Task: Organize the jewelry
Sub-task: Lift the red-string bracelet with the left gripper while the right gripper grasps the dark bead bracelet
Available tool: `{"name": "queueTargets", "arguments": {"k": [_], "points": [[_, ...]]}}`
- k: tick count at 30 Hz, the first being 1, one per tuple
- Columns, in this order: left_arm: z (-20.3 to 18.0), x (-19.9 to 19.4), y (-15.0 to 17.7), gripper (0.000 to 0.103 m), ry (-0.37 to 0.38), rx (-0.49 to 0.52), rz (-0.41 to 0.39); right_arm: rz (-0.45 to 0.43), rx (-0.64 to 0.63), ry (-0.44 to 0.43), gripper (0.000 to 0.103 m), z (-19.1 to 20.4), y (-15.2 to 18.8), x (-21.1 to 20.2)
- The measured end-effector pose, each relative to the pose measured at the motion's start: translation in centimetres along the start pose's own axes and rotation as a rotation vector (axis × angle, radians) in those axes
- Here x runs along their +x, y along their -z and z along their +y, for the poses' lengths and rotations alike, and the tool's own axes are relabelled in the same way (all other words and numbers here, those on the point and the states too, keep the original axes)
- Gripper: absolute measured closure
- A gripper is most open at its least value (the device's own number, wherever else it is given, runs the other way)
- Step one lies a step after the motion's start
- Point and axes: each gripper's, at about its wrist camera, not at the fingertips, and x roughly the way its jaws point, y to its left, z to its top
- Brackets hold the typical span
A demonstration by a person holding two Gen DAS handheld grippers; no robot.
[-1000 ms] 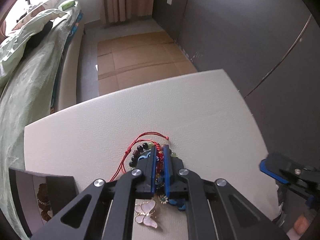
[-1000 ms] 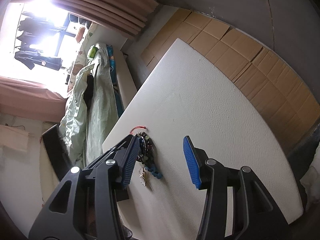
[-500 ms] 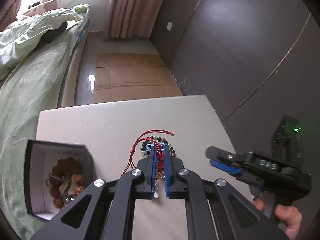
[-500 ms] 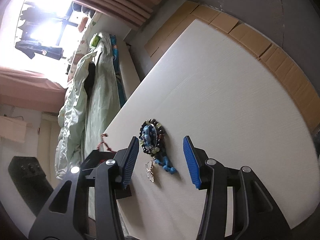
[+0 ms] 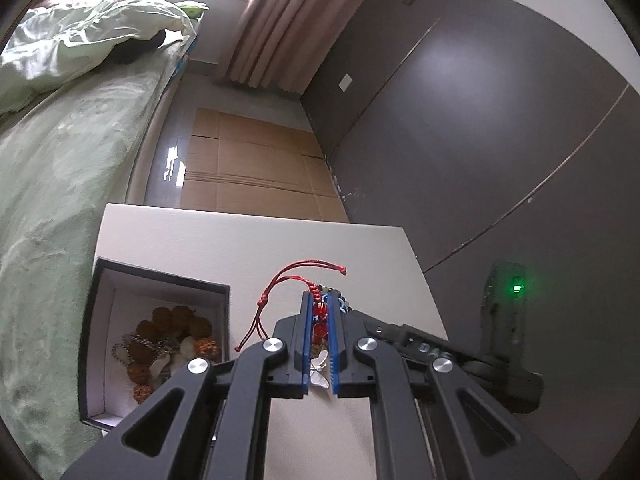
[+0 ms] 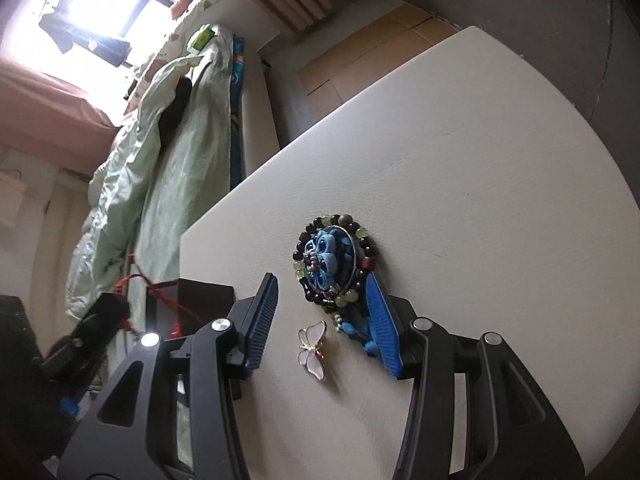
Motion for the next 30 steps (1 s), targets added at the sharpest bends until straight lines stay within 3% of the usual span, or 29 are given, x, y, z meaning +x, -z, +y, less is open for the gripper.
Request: {"name": "queueTargets", "arguments": {"k": [7,11,14,23,25,30], "points": [[1.7,-0.7,-0.7,0.098,0.043,-0.053,-0.013,-0.034,-0.035,0.075,0.056,0.7,-0.4,0.7],[2.3,-1.1,-1.0,0.098,0.057,-0.066,-0.017,-0.05,0.022,0.106,0.057,-0.7,-1.0,0.9],[2.6,-1.1,-1.2,0.098,0.06,-0.071,-0.017,-0.037,0.058,0.128,0.07,-1.7,-1.3,1.3],[3.0,-1.0,-1.7,0.098,0.062,-0.077,-0.017,-0.014,0.063,0.176,0.072,-1.1,-1.6,1.7],[3.1,-1.0,-1.7,0.098,0.061,-0.078,-0.017,0.005,0.076,0.166,0.079,-0.9,-1.3,1.8],[3.0,-0.7,-1.9,0.098,0.056,-0.083,-0.015,0.015,0.115,0.153,0.084,-1.1,-0.9,1.8]]}}
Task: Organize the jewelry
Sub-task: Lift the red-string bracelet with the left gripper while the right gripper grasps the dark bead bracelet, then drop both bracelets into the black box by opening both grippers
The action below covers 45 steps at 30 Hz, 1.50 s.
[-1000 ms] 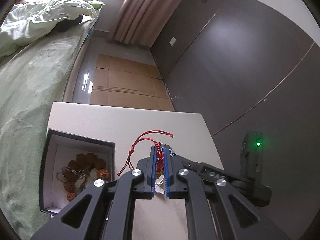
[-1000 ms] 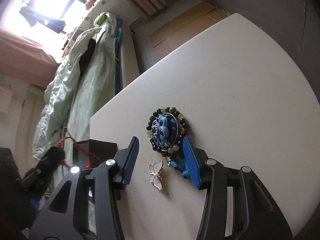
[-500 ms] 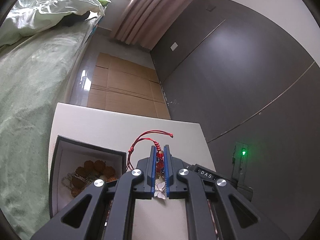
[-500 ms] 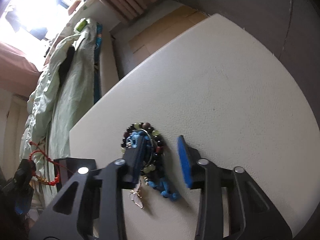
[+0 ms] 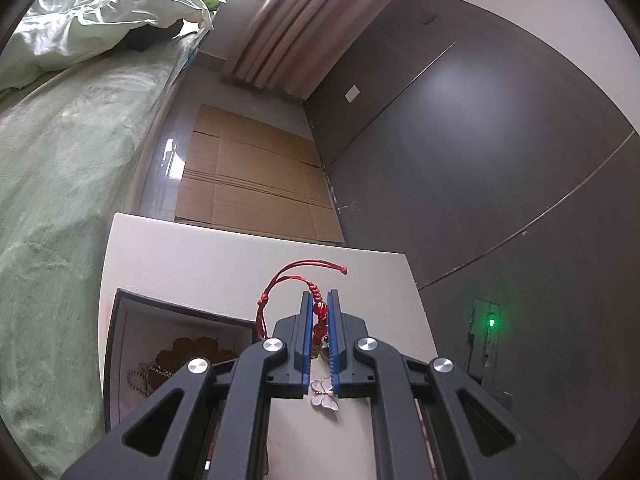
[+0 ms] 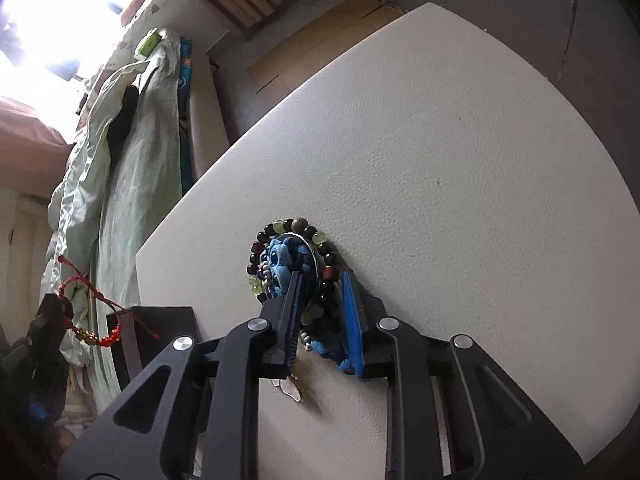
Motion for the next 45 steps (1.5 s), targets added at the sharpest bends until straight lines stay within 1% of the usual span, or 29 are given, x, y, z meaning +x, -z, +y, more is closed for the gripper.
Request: {"name": "queueTargets", "arguments": {"k": [4,6,8,15,17,20,27,33,36,37,38,39,40,41,42,45], "points": [[-0.1,0.2,0.0,0.098,-0.004,0.001,0.003,-0.003,0.037,-0.028,0.092,-0.7,-0.4,0.1],[-0.2,0.2,0.0,0.098,-0.007,0.002,0.004,0.002,0.053,-0.055,0.093,-1.1,-0.4,0.1],[-0.2,0.1,0.0,0.098,-0.01,0.004,0.002,-0.014,0.048,-0.069,0.094,-1.1,-0.3,-0.5],[-0.3,-1.2,0.4,0.098,-0.019,0.008,-0.017,-0.062,0.005,-0.166,0.094,-0.3,0.3,-3.1],[-0.2,-1.7,0.5,0.098,-0.021,0.007,-0.024,-0.091,-0.01,-0.206,0.094,0.0,0.4,-4.1],[-0.1,-2.6,0.7,0.098,-0.028,0.005,-0.039,-0.127,-0.042,-0.242,0.094,0.6,0.6,-5.5],[0.5,-4.8,1.5,0.098,-0.056,0.007,-0.065,-0.167,-0.097,-0.328,0.094,2.1,1.7,-7.7],[2.1,-5.2,2.2,0.098,-0.09,-0.012,-0.052,-0.19,-0.173,-0.415,0.094,4.5,3.2,-9.2],[3.5,-4.8,2.5,0.098,-0.121,-0.045,-0.03,-0.186,-0.212,-0.449,0.094,6.0,4.1,-9.3],[4.1,-4.8,2.4,0.094,-0.147,-0.061,-0.025,-0.181,-0.225,-0.462,0.094,6.6,4.5,-9.2],[4.4,-4.8,2.4,0.087,-0.16,-0.069,-0.025,-0.177,-0.234,-0.47,0.094,7.0,4.7,-9.1],[4.8,-5.2,2.4,0.068,-0.164,-0.08,-0.037,-0.174,-0.242,-0.479,0.094,7.5,5.0,-9.0],[5.0,-5.6,2.3,0.053,-0.164,-0.085,-0.055,-0.168,-0.252,-0.491,0.094,8.1,5.3,-8.8],[5.0,-6.1,2.3,0.051,-0.165,-0.086,-0.074,-0.164,-0.26,-0.499,0.094,8.6,5.6,-8.6],[5.0,-6.7,2.2,0.05,-0.165,-0.081,-0.091,-0.16,-0.266,-0.503,0.094,8.9,5.9,-8.5],[5.3,-7.4,2.1,0.05,-0.16,-0.083,-0.097,-0.143,-0.288,-0.524,0.094,10.4,6.7,-7.9]]}}
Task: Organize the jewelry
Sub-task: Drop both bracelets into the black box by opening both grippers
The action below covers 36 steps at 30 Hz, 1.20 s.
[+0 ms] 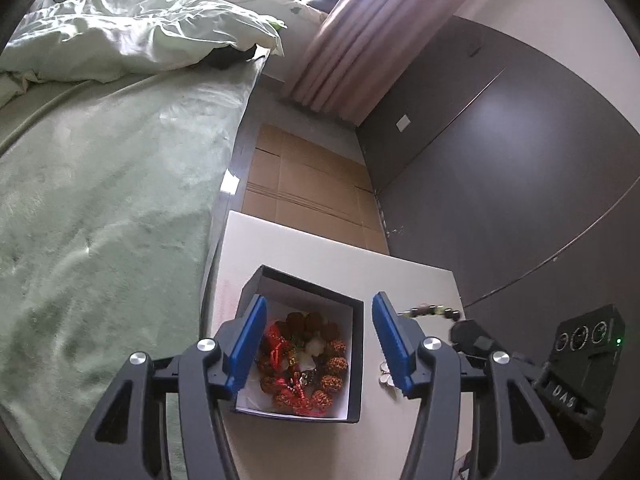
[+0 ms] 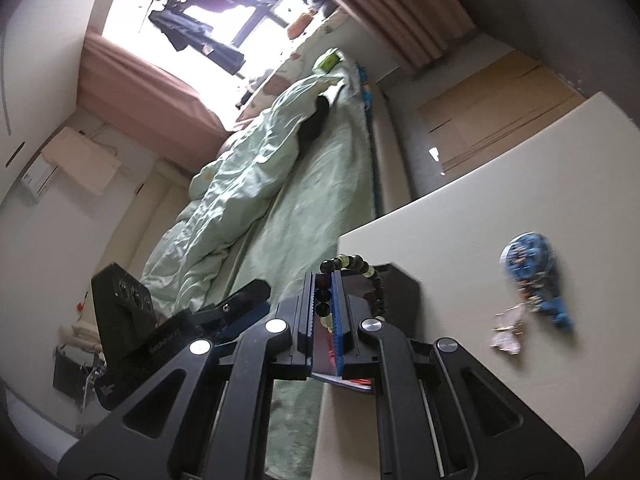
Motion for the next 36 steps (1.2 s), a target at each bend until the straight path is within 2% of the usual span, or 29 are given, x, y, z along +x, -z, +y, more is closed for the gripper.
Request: {"name": "queueTargets", "arguments": {"k": [4,7,11,13,15,16,17,19,24,25,26,28,36], "points": [[0.5,-0.5,-0.2,0.05,-0.009,-0.014,0.0,0.026,-0.023,-0.018,0.094,1.4,0.9,1.8],[0.7,-1.1,-0.5,0.041,-0.009,-0.024,-0.011,0.045,-0.036,-0.03,0.094,2.2,1.4,3.0],[1.1,-1.7,-0.9,0.039,-0.005,-0.033,-0.024,0.095,-0.062,-0.074,0.094,3.4,1.9,4.8],[1.5,-1.9,-1.1,0.031,-0.009,-0.047,-0.032,0.145,-0.084,-0.067,0.092,3.8,2.3,5.8],[1.7,-2.1,-1.2,0.025,-0.012,-0.056,-0.038,0.159,-0.092,-0.045,0.071,3.8,2.5,6.1],[1.8,-2.3,-1.2,0.021,-0.012,-0.06,-0.042,0.144,-0.091,-0.025,0.052,3.5,2.4,5.7],[1.7,-2.3,-1.2,0.02,-0.012,-0.061,-0.044,0.121,-0.088,-0.008,0.045,3.3,2.4,5.2],[1.5,-2.3,-1.1,0.014,-0.014,-0.054,-0.044,0.084,-0.086,0.024,0.043,2.7,2.0,4.0],[0.3,-1.8,-0.7,0.008,-0.018,-0.026,-0.035,0.032,-0.068,0.082,0.042,0.8,0.8,0.9],[0.0,-1.7,-0.6,0.008,-0.019,-0.02,-0.032,0.023,-0.068,0.099,0.037,0.5,0.7,0.3],[-0.2,-1.5,-0.5,0.008,-0.019,-0.017,-0.03,0.015,-0.066,0.114,0.027,0.1,0.5,-0.3],[-0.7,-1.1,-0.3,0.008,-0.02,-0.013,-0.02,-0.014,-0.064,0.15,0.019,-0.5,0.3,-1.5],[-3.2,0.8,0.9,0.008,-0.024,0.043,0.015,-0.047,-0.036,0.233,0.014,-3.3,-0.3,-4.9]]}}
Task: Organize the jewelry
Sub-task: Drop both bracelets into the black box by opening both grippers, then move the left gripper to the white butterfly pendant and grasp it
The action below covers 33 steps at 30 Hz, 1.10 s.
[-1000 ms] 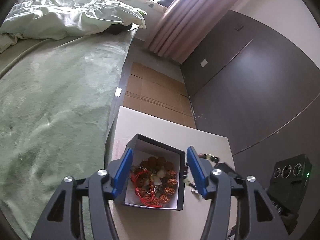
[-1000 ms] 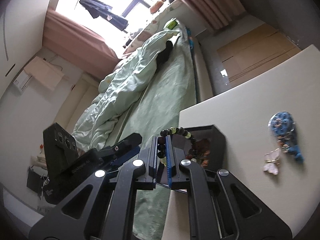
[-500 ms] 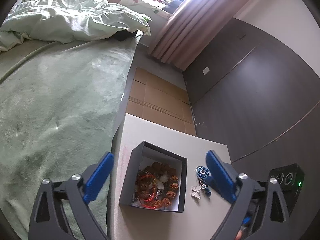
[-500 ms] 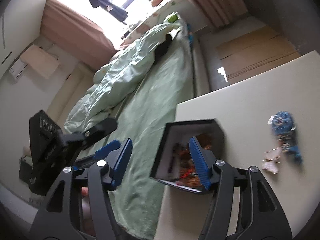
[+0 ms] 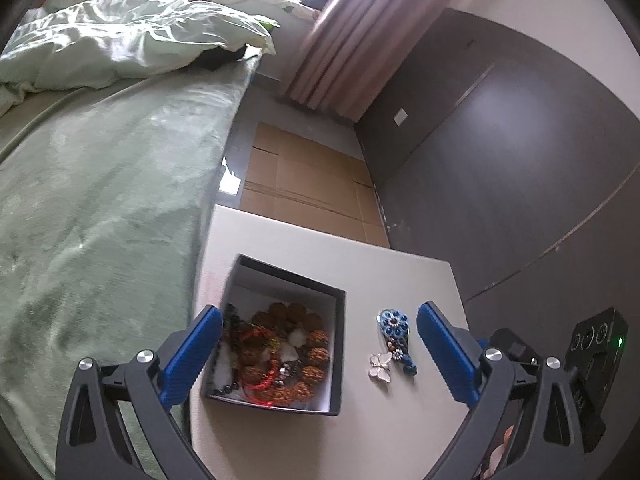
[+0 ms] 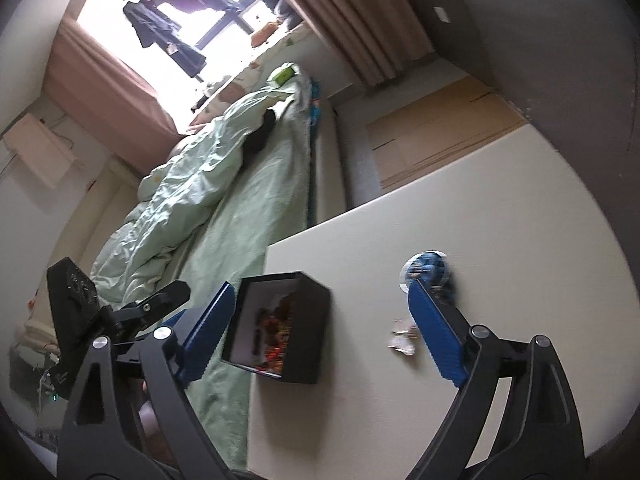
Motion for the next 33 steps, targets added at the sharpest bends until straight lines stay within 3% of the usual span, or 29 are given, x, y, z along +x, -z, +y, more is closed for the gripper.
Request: {"name": "queueTargets", "arguments": {"k": [16,22,33], "points": [[-6.1,5.3,2.7,0.009,-0.007,0.171,0.1,-0.002,0.165,0.152,0.01,-7.8,-1.5,-2.5],[-7.8,8.0,4.0,0.031,-0.002,0.211,0.176,0.045,0.206,0.18,0.01,-9.8,-1.6,-2.3],[-9.8,12.3,7.0,0.044,-0.039,0.288,0.294,0.063,0.225,0.194,0.01,-10.9,-2.0,-2.4]]}}
